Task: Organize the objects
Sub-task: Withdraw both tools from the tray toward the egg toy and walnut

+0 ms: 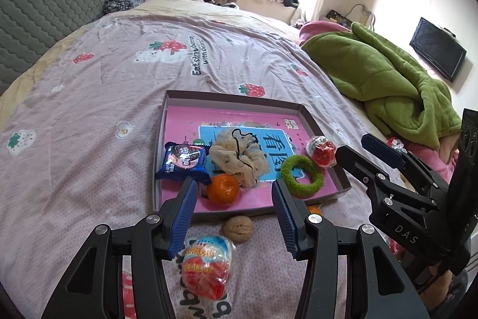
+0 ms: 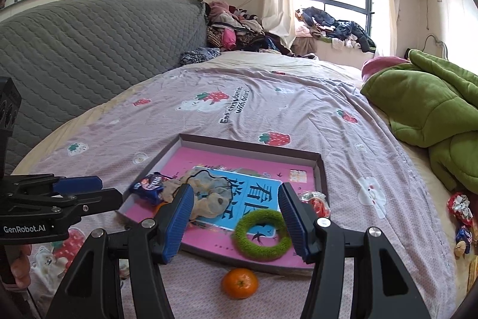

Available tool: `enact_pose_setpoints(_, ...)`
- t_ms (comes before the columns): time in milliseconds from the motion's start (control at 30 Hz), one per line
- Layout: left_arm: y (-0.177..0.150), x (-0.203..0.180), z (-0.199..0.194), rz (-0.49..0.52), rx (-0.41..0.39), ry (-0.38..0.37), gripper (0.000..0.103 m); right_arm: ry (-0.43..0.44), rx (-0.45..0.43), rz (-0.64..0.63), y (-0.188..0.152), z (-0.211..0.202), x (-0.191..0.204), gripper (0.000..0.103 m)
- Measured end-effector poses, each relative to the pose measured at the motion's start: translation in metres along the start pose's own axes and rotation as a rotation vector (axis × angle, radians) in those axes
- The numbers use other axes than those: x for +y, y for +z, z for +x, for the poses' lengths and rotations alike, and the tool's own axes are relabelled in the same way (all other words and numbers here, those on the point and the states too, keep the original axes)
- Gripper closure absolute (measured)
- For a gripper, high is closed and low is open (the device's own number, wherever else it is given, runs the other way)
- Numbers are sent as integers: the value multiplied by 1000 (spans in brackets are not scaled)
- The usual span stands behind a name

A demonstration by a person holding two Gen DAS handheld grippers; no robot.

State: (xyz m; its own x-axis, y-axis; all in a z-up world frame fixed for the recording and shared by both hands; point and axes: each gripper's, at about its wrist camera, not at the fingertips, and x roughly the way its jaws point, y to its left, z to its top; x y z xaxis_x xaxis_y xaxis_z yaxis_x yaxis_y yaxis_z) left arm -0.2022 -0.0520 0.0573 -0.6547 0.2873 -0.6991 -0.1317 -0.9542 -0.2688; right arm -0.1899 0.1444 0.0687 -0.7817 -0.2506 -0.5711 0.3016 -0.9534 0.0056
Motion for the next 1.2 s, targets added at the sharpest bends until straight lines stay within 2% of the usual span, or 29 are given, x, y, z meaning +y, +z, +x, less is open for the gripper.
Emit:
enact_pose_setpoints(700,-29,4,-25,24,4,56,49,52,-15,-38,-3,-19,27,45)
enact_pose_setpoints(1200,-50,11,-33,40,10,69,49,86,73,-42,-26,-8,42,45)
